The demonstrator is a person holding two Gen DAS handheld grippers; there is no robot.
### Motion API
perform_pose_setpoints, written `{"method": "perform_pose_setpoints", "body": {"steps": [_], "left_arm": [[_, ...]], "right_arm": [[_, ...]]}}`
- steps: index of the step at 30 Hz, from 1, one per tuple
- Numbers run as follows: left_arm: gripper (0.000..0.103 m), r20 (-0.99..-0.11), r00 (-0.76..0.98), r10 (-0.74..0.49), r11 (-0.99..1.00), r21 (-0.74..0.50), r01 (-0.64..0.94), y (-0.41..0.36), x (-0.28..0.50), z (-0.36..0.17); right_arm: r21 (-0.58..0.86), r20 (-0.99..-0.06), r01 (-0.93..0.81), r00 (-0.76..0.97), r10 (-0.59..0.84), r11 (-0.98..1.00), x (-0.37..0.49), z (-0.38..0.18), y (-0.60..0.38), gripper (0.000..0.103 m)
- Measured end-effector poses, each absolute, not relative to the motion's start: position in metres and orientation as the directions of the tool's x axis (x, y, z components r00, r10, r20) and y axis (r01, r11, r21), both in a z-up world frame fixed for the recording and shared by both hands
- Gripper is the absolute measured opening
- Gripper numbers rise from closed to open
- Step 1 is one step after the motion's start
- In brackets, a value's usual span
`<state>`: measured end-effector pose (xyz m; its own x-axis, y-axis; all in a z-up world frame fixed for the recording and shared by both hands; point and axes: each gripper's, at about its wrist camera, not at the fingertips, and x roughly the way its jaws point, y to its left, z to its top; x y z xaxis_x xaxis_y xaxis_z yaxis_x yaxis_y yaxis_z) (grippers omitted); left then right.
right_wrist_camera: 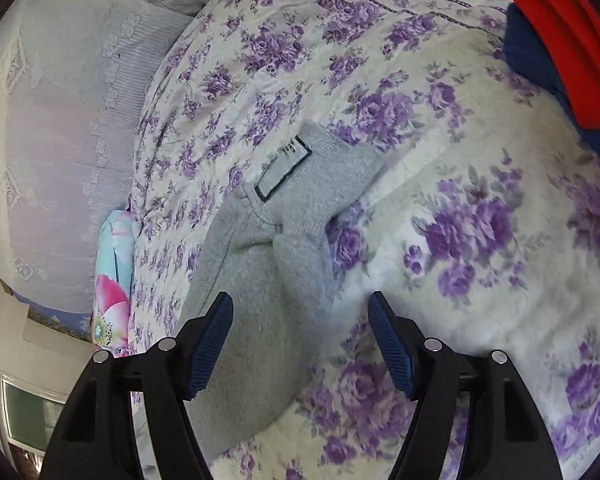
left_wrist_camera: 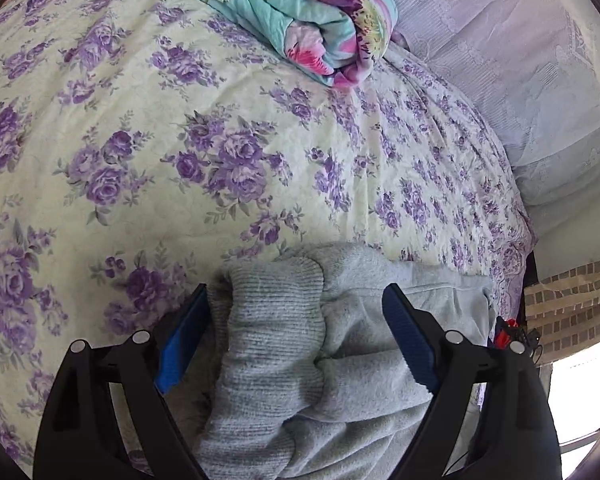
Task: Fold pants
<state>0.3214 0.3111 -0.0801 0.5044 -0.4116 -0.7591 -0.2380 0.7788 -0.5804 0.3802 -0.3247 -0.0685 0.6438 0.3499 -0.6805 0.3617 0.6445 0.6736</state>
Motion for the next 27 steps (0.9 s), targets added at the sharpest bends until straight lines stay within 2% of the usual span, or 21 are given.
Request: {"method": "perform_pose_setpoints", "body": {"steps": [2, 3, 4, 5, 6, 8, 13, 15, 17, 19, 21, 23, 24, 27], "left_arm": [[0.076, -0.769, 0.497, -0.403, 0.791, -0.565, -0.233, 0.308, 0.326, -0.082], [0.072, -0.777, 0.495, -0.389, 0.801, -0.551, -0.236, 0.307, 0.327, -0.083], [0.065, -0.783, 0.495, -0.376, 0.807, -0.54, -0.241, 0.307, 0.327, -0.083], [0.056, -0.779, 0.501, -0.377, 0.802, -0.545, -0.243, 0.309, 0.328, -0.084], [0.05, -0.766, 0.512, -0.388, 0.793, -0.561, -0.239, 0.312, 0.327, -0.083], [0.041, -0.74, 0.539, -0.401, 0.773, -0.59, -0.234, 0.318, 0.324, -0.078], [0.036, -0.674, 0.627, -0.391, 0.76, -0.62, -0.193, 0.325, 0.335, -0.045], [0.036, -0.678, 0.631, -0.377, 0.771, -0.607, -0.191, 0.323, 0.346, -0.044], [0.038, -0.72, 0.589, -0.367, 0.782, -0.582, -0.225, 0.319, 0.363, -0.062], [0.043, -0.753, 0.548, -0.365, 0.777, -0.57, -0.266, 0.318, 0.371, -0.085], [0.045, -0.725, 0.571, -0.384, 0.757, -0.602, -0.255, 0.321, 0.367, -0.087], [0.058, -0.705, 0.589, -0.395, 0.731, -0.63, -0.263, 0.328, 0.357, -0.08], [0.062, -0.701, 0.606, -0.375, 0.728, -0.628, -0.276, 0.333, 0.35, -0.074], [0.065, -0.679, 0.652, -0.338, 0.738, -0.621, -0.263, 0.342, 0.326, -0.052]], "right_arm": [[0.663, -0.678, 0.334, 0.648, 0.347, 0.67, 0.386, -0.066, -0.321, 0.072], [0.659, -0.676, 0.319, 0.65, 0.348, 0.681, 0.388, -0.066, -0.321, 0.065], [0.657, -0.672, 0.304, 0.65, 0.354, 0.69, 0.389, -0.066, -0.319, 0.031], [0.653, -0.675, 0.299, 0.648, 0.354, 0.696, 0.388, -0.068, -0.319, 0.017], [0.655, -0.668, 0.297, 0.658, 0.348, 0.695, 0.384, -0.067, -0.321, 0.01], [0.653, -0.652, 0.28, 0.68, 0.334, 0.704, 0.374, -0.06, -0.323, 0.009], [0.669, -0.577, 0.213, 0.752, 0.317, 0.712, 0.336, -0.026, -0.33, 0.009], [0.634, -0.6, 0.218, 0.745, 0.294, 0.742, 0.331, -0.025, -0.331, 0.009], [0.606, -0.664, 0.257, 0.684, 0.301, 0.753, 0.339, -0.047, -0.338, 0.01], [0.62, -0.715, 0.331, 0.612, 0.338, 0.712, 0.343, -0.076, -0.346, 0.021], [0.664, -0.682, 0.327, 0.633, 0.366, 0.672, 0.335, -0.078, -0.352, 0.024], [0.647, -0.683, 0.32, 0.646, 0.339, 0.692, 0.325, -0.066, -0.353, 0.043], [0.627, -0.689, 0.319, 0.654, 0.314, 0.71, 0.319, -0.058, -0.352, 0.053], [0.562, -0.677, 0.321, 0.708, 0.201, 0.762, 0.294, -0.029, -0.349, 0.054]]}}
